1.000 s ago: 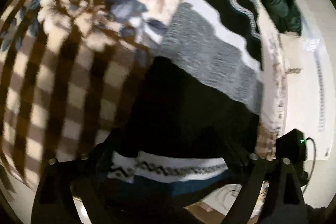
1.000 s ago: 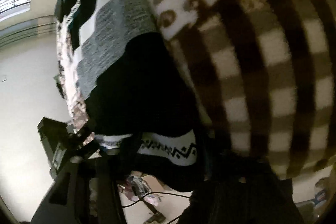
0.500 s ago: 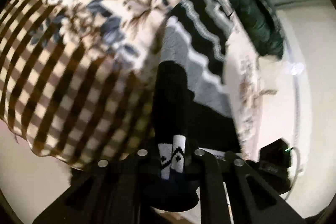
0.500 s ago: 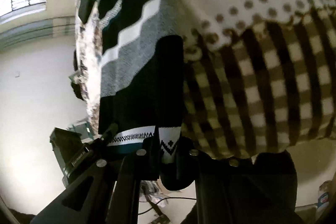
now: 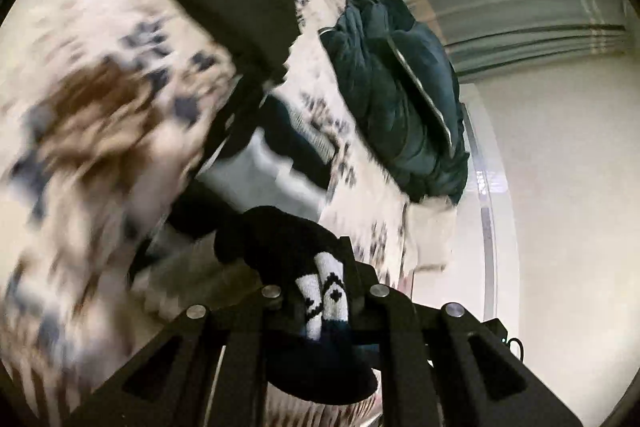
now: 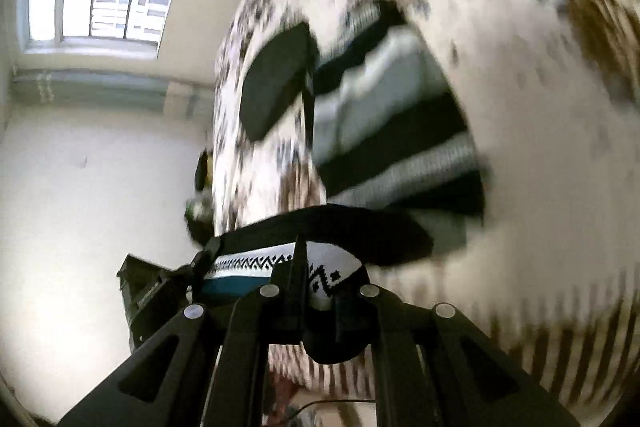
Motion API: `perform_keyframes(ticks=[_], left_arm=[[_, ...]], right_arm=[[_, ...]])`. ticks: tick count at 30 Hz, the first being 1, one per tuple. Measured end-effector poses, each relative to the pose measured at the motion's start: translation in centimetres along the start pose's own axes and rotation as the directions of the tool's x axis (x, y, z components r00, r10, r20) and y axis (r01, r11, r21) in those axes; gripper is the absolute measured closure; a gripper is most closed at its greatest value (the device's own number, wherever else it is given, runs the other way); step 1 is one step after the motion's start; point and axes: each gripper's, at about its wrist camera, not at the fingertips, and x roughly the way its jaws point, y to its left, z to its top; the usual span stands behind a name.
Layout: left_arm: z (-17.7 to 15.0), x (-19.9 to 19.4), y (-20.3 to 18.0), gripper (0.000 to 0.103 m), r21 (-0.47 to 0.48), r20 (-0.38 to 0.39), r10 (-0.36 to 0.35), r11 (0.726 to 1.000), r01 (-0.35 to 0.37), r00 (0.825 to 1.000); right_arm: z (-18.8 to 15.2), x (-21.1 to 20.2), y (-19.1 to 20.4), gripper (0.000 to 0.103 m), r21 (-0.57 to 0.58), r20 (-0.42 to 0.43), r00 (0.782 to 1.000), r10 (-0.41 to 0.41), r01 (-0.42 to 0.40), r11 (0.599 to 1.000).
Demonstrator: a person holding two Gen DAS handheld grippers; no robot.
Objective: Fold small clothes
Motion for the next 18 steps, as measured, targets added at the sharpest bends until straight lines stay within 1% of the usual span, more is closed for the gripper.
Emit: perform_keyframes(ticks=[2,3,4,5,6,7,8,9,10,11,12,13,14,15,16,17,18], left_arm=[[3.4,3.1,0.2,0.093,-0.022,-0.01,-0.01,1.0,0.009,1.0],[5.6,5.3,0.2,0.093,-0.016,-0.022,-0.008,1.0,0.007,1.0],[7.0,6.8,0.1,0.092,-0.007,-0.027,0.004,1.0,-0.004,1.0],[8.6,8.5,0.2,0.09,-0.002,-0.033,0.007,1.0,-0.007,0.999],[10.2,9.8,0.4,0.087,-0.009,-0.037,-0.013,1.0,0.013,0.999],[11.9,11.2,0.9,0.073,-0.021,-0.048,-0.033,0.999,0.032,0.998],[13.3,12.5,1.4,0.055,-0.034,-0.068,-0.027,0.999,0.025,0.997],[14.3,13.4,1.9,0.052,-0.056,-0.086,-0.015,0.998,0.01,0.996],[15.1,13.5,2.6,0.052,-0.074,-0.082,-0.025,0.997,0.019,0.996],[15.6,13.2,2.9,0.052,-0.07,-0.073,-0.027,0.997,0.022,0.997],[16.0,12.5,3.1,0.052,-0.033,-0.064,0.008,0.999,-0.01,0.998],[16.1,12.0,3.1,0.052,-0.002,-0.056,0.03,1.0,-0.03,0.998],[16.0,11.2,3.2,0.05,0.037,-0.042,0.052,0.998,-0.05,0.998],[15.8,10.5,3.0,0.048,0.09,-0.025,0.094,0.992,-0.091,0.995],[15.6,10.4,2.9,0.046,0.136,-0.021,0.126,0.983,-0.122,0.992],[15.6,10.8,2.8,0.046,0.187,-0.026,0.157,0.971,-0.15,0.987],[15.4,11.7,2.6,0.046,0.246,-0.04,0.216,0.948,-0.2,0.976]], right_arm=[[4.1,2.0,0.6,0.093,-0.002,0.039,0.999,-0.018,0.018,1.0],[6.4,3.2,0.7,0.093,0.004,0.059,0.998,-0.028,0.028,1.0],[8.4,4.3,0.7,0.093,0.006,0.067,0.997,-0.04,0.04,0.999],[11.0,5.8,0.8,0.093,0.008,0.091,0.994,-0.065,0.064,0.998],[12.8,7.0,0.6,0.093,0.014,0.099,0.993,-0.069,0.068,0.998],[15.1,8.6,0.3,0.093,0.032,0.096,0.993,-0.067,0.064,0.997],[16.8,9.8,0.1,0.09,0.05,0.097,0.993,-0.069,0.064,0.997],[18.8,11.2,-0.2,0.088,0.059,0.1,0.993,-0.07,0.064,0.996],[20.6,12.3,-0.7,0.078,0.076,0.098,0.993,-0.063,0.056,0.996],[21.8,12.9,-1.2,0.068,0.102,0.103,0.993,-0.058,0.048,0.994],[22.8,13.2,-1.8,0.047,0.134,0.117,0.992,-0.049,0.034,0.99],[23.4,12.9,-2.0,0.042,0.149,0.133,0.99,-0.043,0.023,0.989],[23.6,12.4,-2.0,0.042,0.14,0.145,0.988,-0.045,0.024,0.99],[23.5,12.2,-2.0,0.042,0.124,0.147,0.988,-0.051,0.033,0.992],[23.4,12.0,-2.0,0.041,0.106,0.144,0.987,-0.073,0.058,0.993],[23.1,12.0,-1.9,0.041,0.089,0.13,0.984,-0.121,0.11,0.99],[22.9,12.4,-2.0,0.041,0.064,0.11,0.978,-0.176,0.169,0.983]])
